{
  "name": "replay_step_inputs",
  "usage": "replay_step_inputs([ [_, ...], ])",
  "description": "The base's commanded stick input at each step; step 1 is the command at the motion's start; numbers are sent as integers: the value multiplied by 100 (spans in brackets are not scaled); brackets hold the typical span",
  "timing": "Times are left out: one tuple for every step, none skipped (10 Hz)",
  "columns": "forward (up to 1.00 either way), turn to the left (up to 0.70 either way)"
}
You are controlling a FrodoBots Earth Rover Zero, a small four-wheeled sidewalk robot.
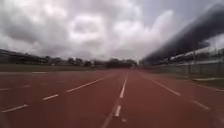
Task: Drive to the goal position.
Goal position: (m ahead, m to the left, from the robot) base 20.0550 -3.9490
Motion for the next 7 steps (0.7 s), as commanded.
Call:
replay_step_inputs([
  [70, -35],
  [70, -2],
  [70, -10],
  [70, -18],
  [70, -35],
  [70, -35],
  [70, -35],
])
